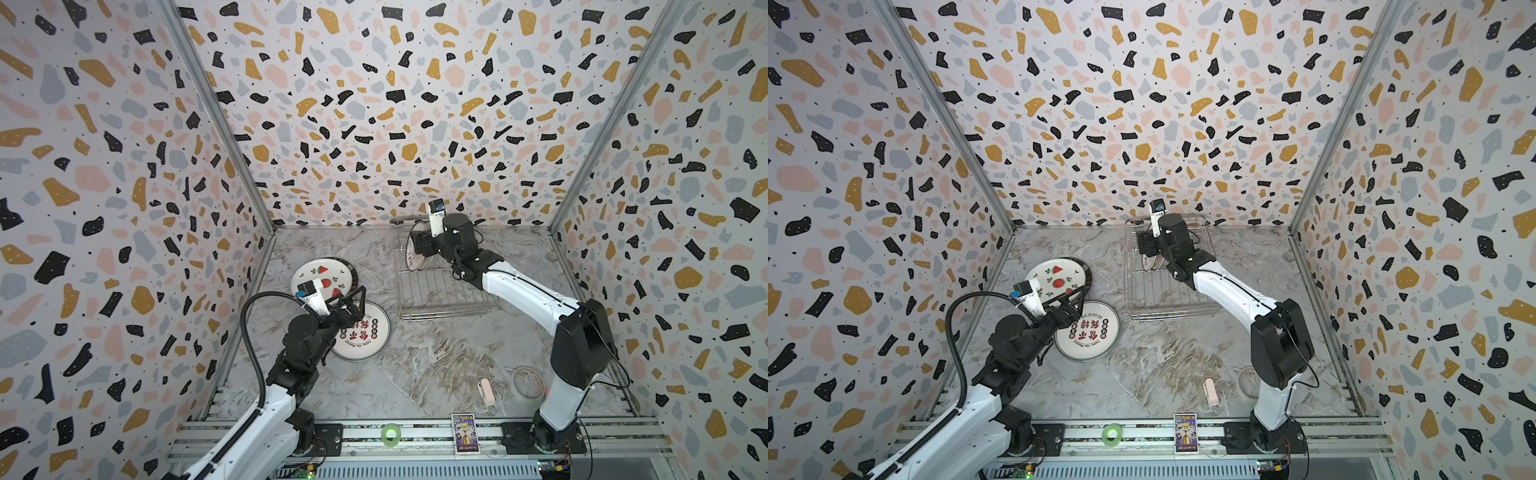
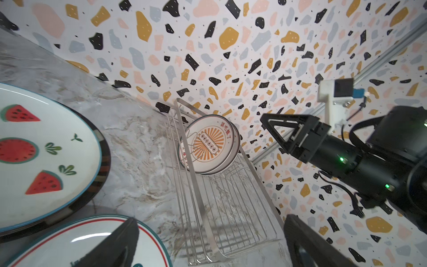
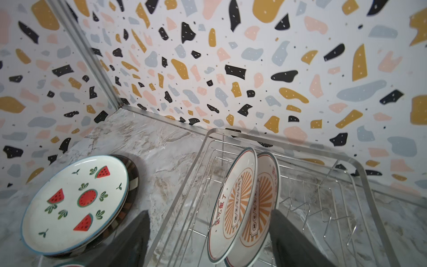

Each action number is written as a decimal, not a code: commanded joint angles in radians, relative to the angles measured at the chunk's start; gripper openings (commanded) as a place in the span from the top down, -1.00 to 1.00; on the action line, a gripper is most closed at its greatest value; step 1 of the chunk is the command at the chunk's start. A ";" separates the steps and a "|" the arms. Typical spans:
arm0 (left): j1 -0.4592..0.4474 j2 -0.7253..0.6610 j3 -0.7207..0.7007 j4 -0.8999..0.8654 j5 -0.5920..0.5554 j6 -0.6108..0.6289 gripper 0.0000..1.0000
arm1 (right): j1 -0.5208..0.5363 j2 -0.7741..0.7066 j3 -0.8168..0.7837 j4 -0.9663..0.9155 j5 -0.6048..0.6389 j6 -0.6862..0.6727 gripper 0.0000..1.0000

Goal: Unload the plates from the dish rack
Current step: Pick up the plate from the dish rack.

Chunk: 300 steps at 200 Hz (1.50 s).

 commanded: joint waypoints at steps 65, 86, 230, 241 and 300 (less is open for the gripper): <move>-0.159 0.222 0.133 0.135 -0.151 0.118 -0.99 | -0.050 0.192 0.233 -0.124 0.037 0.063 0.03; -0.161 0.242 0.126 0.168 -0.163 0.116 -1.00 | -0.049 0.221 0.263 -0.139 0.057 0.063 0.05; -0.164 0.398 0.144 0.271 -0.130 0.099 -1.00 | -0.005 0.417 0.483 -0.291 0.294 0.090 0.37; -0.164 0.402 0.142 0.272 -0.130 0.099 -0.99 | 0.004 0.445 0.522 -0.329 0.339 0.090 0.38; -0.164 0.389 0.127 0.274 -0.130 0.091 -0.99 | 0.033 0.496 0.572 -0.407 0.402 0.125 0.41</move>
